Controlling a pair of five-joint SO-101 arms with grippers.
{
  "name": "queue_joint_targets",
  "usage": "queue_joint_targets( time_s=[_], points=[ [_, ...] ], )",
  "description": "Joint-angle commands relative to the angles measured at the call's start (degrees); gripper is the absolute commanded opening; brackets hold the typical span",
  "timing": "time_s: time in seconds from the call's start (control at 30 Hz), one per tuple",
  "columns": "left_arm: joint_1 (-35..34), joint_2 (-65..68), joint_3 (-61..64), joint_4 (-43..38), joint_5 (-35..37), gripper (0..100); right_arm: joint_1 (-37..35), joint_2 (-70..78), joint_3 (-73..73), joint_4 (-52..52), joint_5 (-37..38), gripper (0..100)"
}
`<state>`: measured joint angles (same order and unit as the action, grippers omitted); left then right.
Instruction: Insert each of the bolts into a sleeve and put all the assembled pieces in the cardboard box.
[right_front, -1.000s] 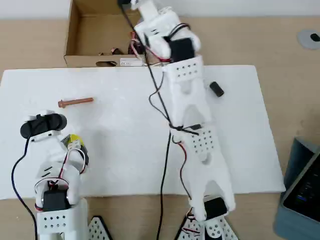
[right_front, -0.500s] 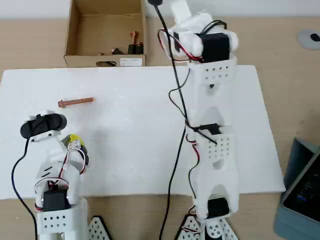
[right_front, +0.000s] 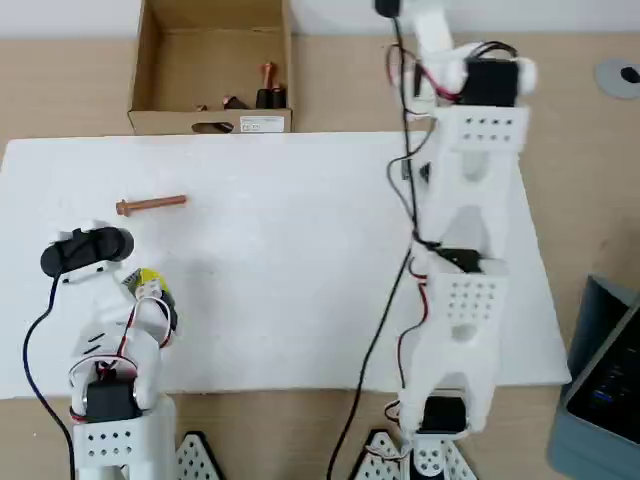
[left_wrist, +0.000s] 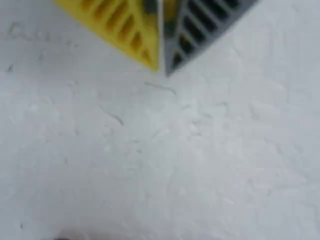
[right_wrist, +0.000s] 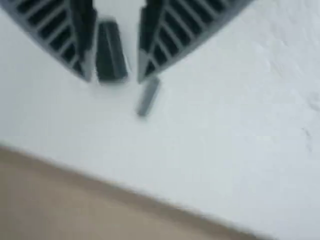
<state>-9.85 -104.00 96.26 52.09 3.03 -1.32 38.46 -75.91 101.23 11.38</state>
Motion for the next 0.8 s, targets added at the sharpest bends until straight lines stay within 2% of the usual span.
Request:
queue_joint_targets(
  time_s=[0.0, 0.27, 0.47, 0.77],
  points=[
    [-0.62, -0.4, 0.62, 0.18, -0.09, 0, 2.33, -6.81, 8.92, 1.23, 5.36, 6.5],
    [-0.62, -0.4, 0.62, 0.18, -0.09, 0, 4.0, -6.55, 20.09, 0.26, 17.49, 6.6],
    [-0.62, -0.4, 0.62, 0.18, -0.09, 0, 4.18, 0.22, 20.44, -1.23, 21.89, 13.3],
    [-0.62, -0.4, 0.62, 0.18, -0.09, 0, 5.14, 11.03, 14.2, -2.37, 23.65, 18.1]
  ],
)
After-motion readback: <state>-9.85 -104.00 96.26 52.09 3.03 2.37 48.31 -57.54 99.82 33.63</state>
